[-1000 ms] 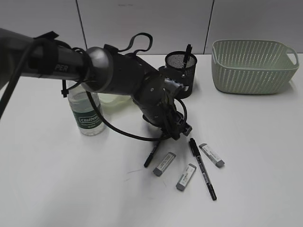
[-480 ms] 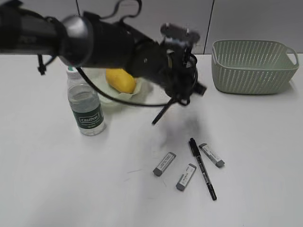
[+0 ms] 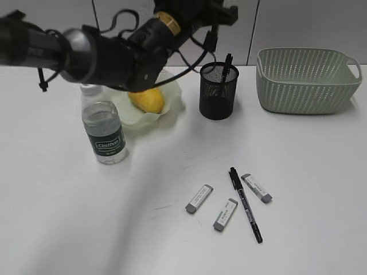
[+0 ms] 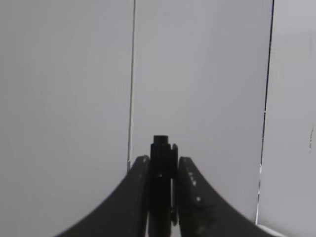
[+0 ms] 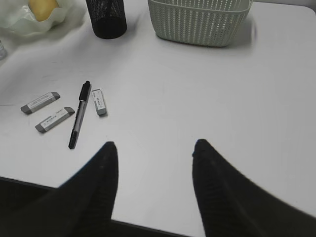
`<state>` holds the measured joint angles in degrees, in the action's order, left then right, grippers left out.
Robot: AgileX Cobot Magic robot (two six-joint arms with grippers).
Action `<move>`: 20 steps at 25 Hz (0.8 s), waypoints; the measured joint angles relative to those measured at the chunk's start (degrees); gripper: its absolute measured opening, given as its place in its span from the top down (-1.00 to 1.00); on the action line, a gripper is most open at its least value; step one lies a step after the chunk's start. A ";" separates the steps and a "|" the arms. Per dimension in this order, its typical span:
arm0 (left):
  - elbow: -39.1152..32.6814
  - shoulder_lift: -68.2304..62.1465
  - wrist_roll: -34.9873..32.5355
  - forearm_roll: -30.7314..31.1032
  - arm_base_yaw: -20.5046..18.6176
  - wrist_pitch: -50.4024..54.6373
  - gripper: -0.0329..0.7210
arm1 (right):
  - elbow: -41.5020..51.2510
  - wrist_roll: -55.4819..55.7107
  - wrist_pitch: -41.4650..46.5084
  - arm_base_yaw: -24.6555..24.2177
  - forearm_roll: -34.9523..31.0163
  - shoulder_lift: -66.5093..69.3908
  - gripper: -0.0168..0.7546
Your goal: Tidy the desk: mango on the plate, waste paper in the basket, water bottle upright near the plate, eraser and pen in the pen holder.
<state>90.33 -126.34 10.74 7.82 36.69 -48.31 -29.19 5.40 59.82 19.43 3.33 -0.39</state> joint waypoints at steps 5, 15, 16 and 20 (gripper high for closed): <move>-0.10 -6.70 0.00 -0.10 -1.07 -4.79 0.60 | 0.00 0.00 0.00 0.00 0.00 0.00 -0.06; -0.10 -10.30 0.00 0.10 -1.07 -5.48 0.06 | 0.00 0.00 0.00 0.00 0.04 0.00 -0.06; -0.10 -10.30 0.00 0.10 -1.07 -5.54 -0.03 | 0.00 0.00 0.00 0.00 0.04 0.00 -0.06; -0.13 -9.12 1.21 1.00 -1.07 -4.63 -0.24 | 0.00 0.00 0.00 0.00 0.06 0.00 -0.06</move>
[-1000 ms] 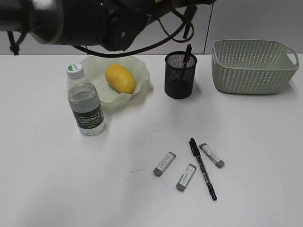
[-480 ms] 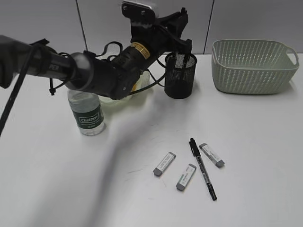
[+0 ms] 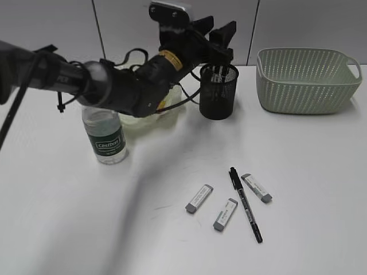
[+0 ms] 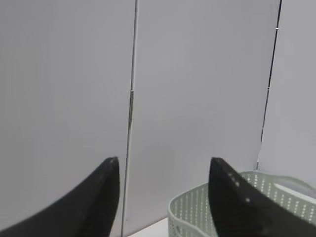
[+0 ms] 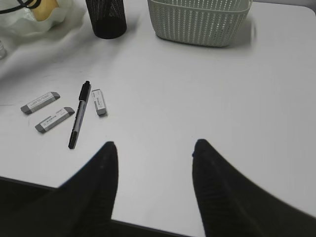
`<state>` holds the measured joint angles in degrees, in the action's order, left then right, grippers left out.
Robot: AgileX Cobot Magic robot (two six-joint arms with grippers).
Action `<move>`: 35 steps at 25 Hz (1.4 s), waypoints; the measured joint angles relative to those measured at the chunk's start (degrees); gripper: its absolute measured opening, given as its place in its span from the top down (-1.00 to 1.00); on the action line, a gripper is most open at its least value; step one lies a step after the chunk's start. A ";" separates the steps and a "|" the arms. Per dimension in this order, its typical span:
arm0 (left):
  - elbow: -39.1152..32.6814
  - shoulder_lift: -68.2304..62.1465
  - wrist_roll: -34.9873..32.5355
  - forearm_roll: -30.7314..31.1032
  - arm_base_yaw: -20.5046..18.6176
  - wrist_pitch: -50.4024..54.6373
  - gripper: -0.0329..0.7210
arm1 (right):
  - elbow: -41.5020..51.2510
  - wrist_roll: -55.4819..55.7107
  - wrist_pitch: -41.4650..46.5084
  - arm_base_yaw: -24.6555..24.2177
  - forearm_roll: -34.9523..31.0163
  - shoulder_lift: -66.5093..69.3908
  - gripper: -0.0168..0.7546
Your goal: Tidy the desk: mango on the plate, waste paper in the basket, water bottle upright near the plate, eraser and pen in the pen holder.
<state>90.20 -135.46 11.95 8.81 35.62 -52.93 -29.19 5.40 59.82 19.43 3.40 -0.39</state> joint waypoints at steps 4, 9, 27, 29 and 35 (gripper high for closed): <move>-0.11 9.63 4.73 4.52 0.18 23.13 -0.21 | 0.00 0.00 0.00 0.00 0.05 0.00 -0.06; -1.20 26.68 4.90 11.21 1.29 69.34 0.00 | 0.00 0.00 0.00 0.00 0.11 0.00 -0.06; -57.03 121.15 0.22 -1.80 1.54 109.35 -0.50 | 0.00 0.00 0.00 0.00 0.15 0.00 -0.03; -57.64 127.56 -0.62 -1.68 1.61 110.62 -0.52 | 0.00 0.00 0.00 0.00 0.15 0.00 -0.03; -59.31 135.74 -1.45 -2.50 1.61 113.38 -0.53 | -0.96 -0.06 -2.54 0.00 0.09 2.50 -0.03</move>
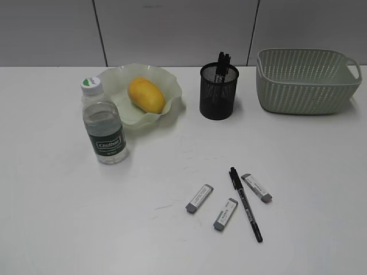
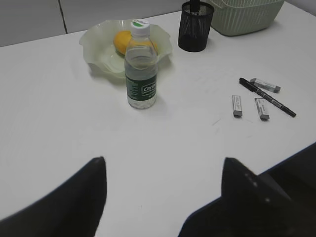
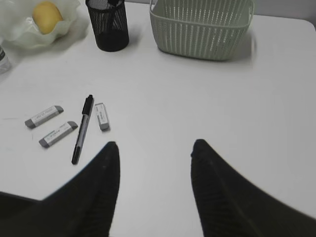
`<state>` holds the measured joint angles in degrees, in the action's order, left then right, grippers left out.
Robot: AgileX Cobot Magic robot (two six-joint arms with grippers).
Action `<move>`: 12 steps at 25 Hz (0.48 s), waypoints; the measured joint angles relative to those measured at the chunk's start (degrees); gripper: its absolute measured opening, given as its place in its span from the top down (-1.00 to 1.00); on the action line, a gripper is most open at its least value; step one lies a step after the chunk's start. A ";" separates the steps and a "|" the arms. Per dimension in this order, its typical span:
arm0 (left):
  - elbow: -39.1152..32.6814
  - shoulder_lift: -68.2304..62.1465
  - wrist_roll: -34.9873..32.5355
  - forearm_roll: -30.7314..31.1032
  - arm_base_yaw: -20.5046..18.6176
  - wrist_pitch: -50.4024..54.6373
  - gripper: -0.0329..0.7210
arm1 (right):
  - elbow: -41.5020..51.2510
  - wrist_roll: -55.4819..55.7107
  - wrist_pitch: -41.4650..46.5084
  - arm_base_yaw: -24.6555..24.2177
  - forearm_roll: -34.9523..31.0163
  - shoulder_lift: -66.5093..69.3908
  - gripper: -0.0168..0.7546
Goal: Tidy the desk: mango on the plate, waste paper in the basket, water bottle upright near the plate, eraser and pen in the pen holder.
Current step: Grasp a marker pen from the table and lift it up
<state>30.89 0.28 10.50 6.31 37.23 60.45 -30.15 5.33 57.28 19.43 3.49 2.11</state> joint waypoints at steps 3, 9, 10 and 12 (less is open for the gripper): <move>0.00 0.02 -0.06 -0.18 0.00 0.11 -0.52 | -0.51 0.00 -5.64 0.00 -0.22 8.83 -0.03; 0.00 0.07 -0.06 -0.49 -6.45 0.11 -0.51 | -4.32 -1.25 -19.72 0.19 -4.54 49.41 -0.03; 0.00 0.07 -0.11 -0.49 -9.29 0.11 -0.49 | -6.59 -1.79 -21.11 0.66 -6.00 56.82 -0.03; 0.00 0.07 -0.12 -0.49 -14.70 0.06 -0.45 | -12.59 -2.41 -22.71 2.47 -7.68 70.69 -0.03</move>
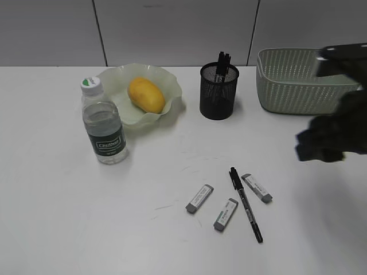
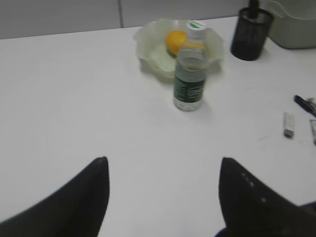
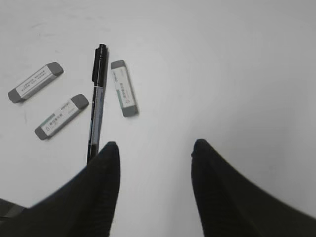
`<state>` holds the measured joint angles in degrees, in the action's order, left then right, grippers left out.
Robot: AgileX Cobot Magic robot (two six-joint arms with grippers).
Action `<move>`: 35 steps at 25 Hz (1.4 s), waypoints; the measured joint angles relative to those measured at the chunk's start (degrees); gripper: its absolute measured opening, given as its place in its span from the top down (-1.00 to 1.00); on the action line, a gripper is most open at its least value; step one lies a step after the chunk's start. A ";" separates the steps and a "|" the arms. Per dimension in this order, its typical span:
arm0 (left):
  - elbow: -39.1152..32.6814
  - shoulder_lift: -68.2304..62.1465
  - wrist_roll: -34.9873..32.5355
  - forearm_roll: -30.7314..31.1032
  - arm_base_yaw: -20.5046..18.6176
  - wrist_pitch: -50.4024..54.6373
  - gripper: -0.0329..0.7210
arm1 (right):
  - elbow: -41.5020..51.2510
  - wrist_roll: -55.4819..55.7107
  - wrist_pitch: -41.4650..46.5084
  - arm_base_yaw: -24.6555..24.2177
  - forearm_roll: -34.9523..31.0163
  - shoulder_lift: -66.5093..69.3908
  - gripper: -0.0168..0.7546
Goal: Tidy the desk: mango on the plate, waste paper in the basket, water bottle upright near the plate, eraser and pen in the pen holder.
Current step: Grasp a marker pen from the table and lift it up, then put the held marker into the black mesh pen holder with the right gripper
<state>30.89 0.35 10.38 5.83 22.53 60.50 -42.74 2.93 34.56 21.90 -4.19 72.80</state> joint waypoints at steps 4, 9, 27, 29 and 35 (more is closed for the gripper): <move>0.00 0.00 0.00 -0.10 -9.90 0.00 -0.38 | -12.32 -0.46 0.90 4.85 -0.86 20.29 -0.03; 0.00 0.00 0.00 -0.39 -16.23 0.00 -0.33 | -23.15 -0.53 4.33 8.17 -1.33 36.68 -0.03; 0.00 0.00 -0.05 -0.65 -16.70 0.00 -0.24 | -29.64 -0.92 -0.06 8.38 -1.09 45.14 0.63; 0.00 0.00 -0.05 -0.65 -16.70 0.00 -0.24 | -29.44 -0.97 -4.60 8.38 -0.97 40.05 0.63; 0.00 0.00 -0.05 -0.65 -16.70 0.00 -0.24 | -25.34 -1.30 -44.63 6.79 10.98 24.92 0.63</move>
<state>30.89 0.35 10.33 5.17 5.83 60.50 -68.08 1.63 -10.07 28.69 6.79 97.72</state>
